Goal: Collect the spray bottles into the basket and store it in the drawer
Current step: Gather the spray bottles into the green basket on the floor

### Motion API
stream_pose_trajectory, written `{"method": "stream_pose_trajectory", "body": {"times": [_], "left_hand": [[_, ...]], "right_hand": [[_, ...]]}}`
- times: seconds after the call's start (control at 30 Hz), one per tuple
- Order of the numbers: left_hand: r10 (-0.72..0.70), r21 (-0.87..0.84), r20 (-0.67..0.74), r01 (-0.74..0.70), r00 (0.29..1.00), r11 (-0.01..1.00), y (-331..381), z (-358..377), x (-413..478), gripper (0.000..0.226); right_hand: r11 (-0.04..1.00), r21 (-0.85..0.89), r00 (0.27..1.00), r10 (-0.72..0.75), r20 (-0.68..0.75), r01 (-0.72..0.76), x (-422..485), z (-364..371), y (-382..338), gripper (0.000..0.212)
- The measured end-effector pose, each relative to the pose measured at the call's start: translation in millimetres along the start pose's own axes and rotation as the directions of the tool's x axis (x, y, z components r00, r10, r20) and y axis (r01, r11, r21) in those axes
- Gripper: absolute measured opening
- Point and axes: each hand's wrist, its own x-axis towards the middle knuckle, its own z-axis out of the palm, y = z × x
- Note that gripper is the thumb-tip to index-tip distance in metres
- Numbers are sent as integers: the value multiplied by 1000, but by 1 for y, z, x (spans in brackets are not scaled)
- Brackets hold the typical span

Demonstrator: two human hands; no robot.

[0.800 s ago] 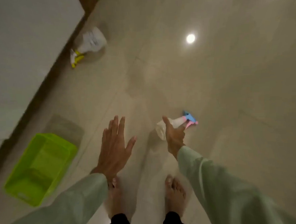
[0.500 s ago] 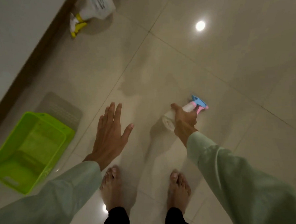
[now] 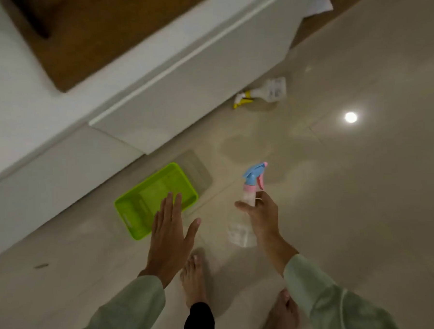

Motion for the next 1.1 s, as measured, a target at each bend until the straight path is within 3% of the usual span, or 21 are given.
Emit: {"method": "stream_pose_trajectory", "body": {"times": [0.17, 0.3, 0.4, 0.57, 0.83, 1.1], "left_hand": [[-82, -49, -49, 79, 995, 996, -49, -39, -5, 78], [-109, -52, -59, 106, 992, 993, -86, -54, 10, 76], [-110, -65, -64, 105, 992, 992, -108, -53, 26, 75], [-148, -112, -75, 139, 986, 984, -141, -37, 57, 74], [-184, -160, -69, 171, 981, 972, -170, -7, 95, 76], [-172, -148, -50, 163, 984, 975, -148, -29, 89, 74]], "right_hand": [[938, -218, 954, -230, 192, 270, -17, 74, -16, 27], [813, -254, 835, -430, 343, 523, -13, 134, -19, 46], [757, -252, 780, -494, 385, 603, 3, 171, -8, 37], [699, -297, 749, -524, 406, 650, 48, 214, 21, 27], [589, -433, 724, -465, 509, 682, 103, 238, 58, 30], [627, -388, 716, -434, 547, 676, 86, 214, 23, 64]]}}
